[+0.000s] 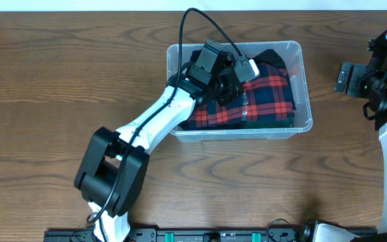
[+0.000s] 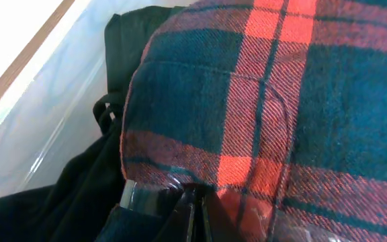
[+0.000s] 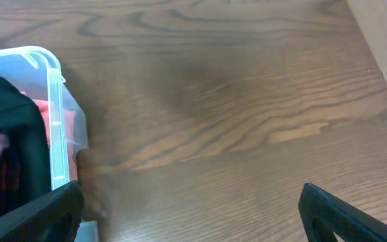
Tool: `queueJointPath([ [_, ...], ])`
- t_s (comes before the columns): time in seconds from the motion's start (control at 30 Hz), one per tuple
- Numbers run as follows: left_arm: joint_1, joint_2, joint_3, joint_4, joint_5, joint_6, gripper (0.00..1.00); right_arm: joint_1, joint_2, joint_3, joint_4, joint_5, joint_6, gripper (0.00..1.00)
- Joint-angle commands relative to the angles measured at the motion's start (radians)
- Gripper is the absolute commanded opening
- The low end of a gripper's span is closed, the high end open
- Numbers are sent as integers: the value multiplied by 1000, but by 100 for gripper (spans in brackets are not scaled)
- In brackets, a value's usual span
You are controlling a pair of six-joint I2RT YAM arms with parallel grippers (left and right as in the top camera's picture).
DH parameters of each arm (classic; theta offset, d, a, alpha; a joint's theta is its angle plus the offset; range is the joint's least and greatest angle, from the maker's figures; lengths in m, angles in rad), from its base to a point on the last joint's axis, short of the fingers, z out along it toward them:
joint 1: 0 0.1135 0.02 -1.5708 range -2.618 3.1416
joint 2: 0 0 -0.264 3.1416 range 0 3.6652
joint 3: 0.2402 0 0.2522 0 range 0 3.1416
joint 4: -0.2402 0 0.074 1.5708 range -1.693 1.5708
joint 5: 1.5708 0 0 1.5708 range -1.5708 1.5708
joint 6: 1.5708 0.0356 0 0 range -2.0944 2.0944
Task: Pack container
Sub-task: 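Lower the plaid shirt into the bin, release and press it flat, then withdraw the left gripper from the bin to the left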
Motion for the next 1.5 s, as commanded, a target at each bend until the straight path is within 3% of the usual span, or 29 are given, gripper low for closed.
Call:
queueJointPath([
  [0.0,5,79,2,-22,-5,-9,6,-4,-13,8,2,6,9,99],
  [0.37,8,-128,3,118,-6,-39,6,-4,-13,8,2,6,9,99],
  [0.47,30,-185,3,108,-6,-42,13,-4,-13,8,2,6,9,99],
  [0.67,146,-233,3,105,-6,-217,17,-4,-13,8,2,6,9,99],
  [0.7,173,-240,3,105,-6,-248,24,-4,-13,8,2,6,9,99],
  [0.77,232,-256,3,105,-6,-290,57,-4,-13,8,2,6,9,99],
  [0.8,266,-266,3,105,-6,-302,67,-4,-13,8,2,6,9,99],
  [0.87,329,-283,3,105,-6,-301,98,-4,-13,8,2,6,9,99],
  [1.17,579,-294,2,33,-6,-301,98,-4,-13,8,2,6,9,99],
  [1.47,671,-294,2,-77,-6,-301,98,-4,-13,8,2,6,9,99],
])
